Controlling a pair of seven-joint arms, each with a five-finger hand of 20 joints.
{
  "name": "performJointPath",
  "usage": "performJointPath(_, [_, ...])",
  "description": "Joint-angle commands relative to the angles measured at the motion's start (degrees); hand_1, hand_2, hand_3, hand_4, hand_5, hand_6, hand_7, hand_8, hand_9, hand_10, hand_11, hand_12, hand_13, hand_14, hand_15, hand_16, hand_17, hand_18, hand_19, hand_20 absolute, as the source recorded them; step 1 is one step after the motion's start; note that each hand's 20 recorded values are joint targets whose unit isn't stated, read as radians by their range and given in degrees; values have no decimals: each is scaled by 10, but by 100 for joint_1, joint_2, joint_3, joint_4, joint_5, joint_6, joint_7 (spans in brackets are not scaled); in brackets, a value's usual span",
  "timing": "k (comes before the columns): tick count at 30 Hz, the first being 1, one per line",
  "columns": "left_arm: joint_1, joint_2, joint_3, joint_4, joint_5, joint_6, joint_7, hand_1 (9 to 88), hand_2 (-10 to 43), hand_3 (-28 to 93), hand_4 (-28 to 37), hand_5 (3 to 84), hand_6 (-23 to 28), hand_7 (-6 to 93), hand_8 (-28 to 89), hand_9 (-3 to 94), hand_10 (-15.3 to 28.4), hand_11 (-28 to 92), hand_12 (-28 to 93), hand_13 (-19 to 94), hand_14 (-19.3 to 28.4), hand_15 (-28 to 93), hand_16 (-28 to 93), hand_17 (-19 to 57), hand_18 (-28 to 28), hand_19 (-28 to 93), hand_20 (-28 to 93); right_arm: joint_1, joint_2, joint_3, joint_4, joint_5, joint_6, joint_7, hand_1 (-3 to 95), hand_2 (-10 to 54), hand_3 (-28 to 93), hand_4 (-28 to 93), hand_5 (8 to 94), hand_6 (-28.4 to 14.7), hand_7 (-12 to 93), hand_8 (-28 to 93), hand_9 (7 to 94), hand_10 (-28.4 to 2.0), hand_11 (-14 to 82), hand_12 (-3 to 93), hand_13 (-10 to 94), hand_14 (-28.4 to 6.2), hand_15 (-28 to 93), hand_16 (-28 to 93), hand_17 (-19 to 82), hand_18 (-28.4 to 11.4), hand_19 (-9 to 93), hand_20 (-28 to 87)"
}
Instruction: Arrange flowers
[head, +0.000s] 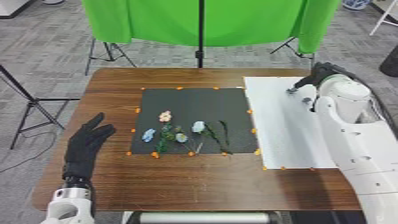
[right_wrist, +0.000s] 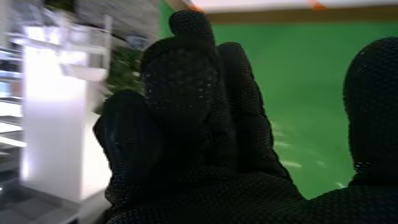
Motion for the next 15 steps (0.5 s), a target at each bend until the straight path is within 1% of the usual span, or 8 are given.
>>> performJointPath(1, [60, -64, -5, 8, 36, -40, -18, 199, 8, 654, -255, 430, 36, 94, -43, 469, 137, 210, 169, 378, 164, 206, 68, 51, 143, 101, 256, -282, -354, 233, 399, -414, 321, -79, 282, -85, 571, -107, 580, -10, 86, -58, 754, -157, 147, 192, 848, -63, 573, 326, 583, -128, 932, 531])
performJointPath(4, [64, -76, 5, 8, 19, -23, -11, 199, 8, 653, -255, 430, 36, 95, -42, 468, 136, 210, 169, 377, 164, 205, 68, 51, 143, 102, 256, -334, -414, 307, 498, -556, 521, -198, 293, -91, 581, -112, 585, -6, 94, -60, 758, -150, 153, 193, 853, -57, 575, 324, 586, -127, 932, 530])
performJointPath(10, [53, -80, 14, 18, 32, -43, -17, 200, 9, 652, -255, 430, 36, 95, -43, 467, 137, 209, 168, 378, 164, 205, 68, 51, 143, 102, 256, -436, -513, 384, 635, -613, 923, -287, 313, -95, 593, -123, 587, -6, 101, -63, 761, -143, 156, 191, 861, -49, 574, 322, 590, -124, 932, 531])
performJointPath(13, [71, -94, 4, 12, 31, -52, -16, 201, 9, 651, -254, 430, 36, 95, -42, 468, 137, 209, 169, 378, 164, 205, 68, 51, 143, 103, 257, -506, -560, 402, 726, -709, 1000, -294, 349, -95, 595, -130, 597, 0, 117, -66, 768, -135, 162, 190, 867, -45, 573, 321, 594, -122, 932, 531])
performJointPath(15, [75, -98, -2, 11, 30, -48, -20, 201, 9, 651, -253, 430, 36, 94, -43, 468, 137, 209, 168, 378, 165, 205, 68, 51, 143, 102, 256, -582, -570, 407, 776, -633, 1206, -266, 401, -95, 608, -135, 616, 6, 130, -70, 783, -132, 168, 189, 873, -41, 572, 321, 599, -119, 932, 531])
